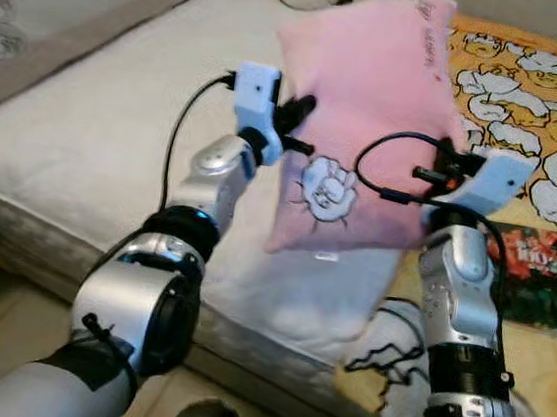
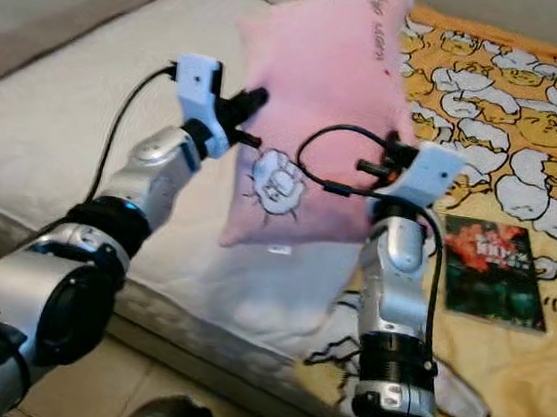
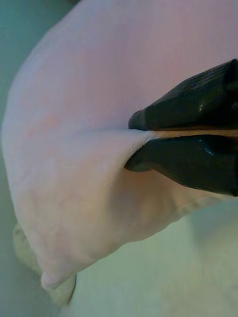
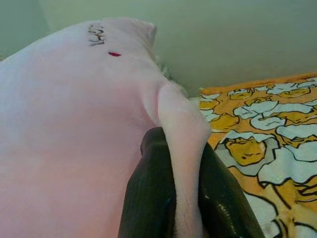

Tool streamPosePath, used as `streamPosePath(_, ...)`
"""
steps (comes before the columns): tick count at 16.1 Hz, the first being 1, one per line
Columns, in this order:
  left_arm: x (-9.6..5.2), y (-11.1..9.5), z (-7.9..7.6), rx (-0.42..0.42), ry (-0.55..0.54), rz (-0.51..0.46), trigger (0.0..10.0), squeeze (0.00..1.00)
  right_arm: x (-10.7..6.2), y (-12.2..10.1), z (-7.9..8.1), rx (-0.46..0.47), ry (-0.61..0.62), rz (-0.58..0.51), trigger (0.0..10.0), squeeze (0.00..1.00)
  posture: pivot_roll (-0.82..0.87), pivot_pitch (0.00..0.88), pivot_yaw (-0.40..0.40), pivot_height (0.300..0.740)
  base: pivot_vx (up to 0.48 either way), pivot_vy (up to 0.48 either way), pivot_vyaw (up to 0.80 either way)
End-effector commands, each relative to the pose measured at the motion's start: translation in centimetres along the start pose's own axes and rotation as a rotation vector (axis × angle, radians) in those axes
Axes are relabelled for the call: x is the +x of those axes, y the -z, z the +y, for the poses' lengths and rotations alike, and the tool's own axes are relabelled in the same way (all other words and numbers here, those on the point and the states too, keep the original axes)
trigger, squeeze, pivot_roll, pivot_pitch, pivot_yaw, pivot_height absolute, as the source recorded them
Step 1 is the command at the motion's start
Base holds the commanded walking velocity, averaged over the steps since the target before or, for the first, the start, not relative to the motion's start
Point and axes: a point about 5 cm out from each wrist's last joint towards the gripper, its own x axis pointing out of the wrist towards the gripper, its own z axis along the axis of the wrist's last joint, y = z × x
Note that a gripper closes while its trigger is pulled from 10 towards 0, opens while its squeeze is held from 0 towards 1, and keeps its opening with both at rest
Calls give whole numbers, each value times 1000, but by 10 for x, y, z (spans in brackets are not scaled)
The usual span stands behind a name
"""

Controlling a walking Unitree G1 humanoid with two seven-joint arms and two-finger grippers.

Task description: Clean up the room

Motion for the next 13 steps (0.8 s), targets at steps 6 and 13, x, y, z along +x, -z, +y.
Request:
streamPosePath(6,-4,-6,8,41,-27,-37,10000,0,-3,-7,-17,-44,71,-29,10000,0,7,0,23,740,0,480,0)
streamPosePath(13,-6,-7,12,57,-41,-33,10000,0,-1,-3,-12,-72,57,-10,10000,0,14,0,19,740,0,480,-343)
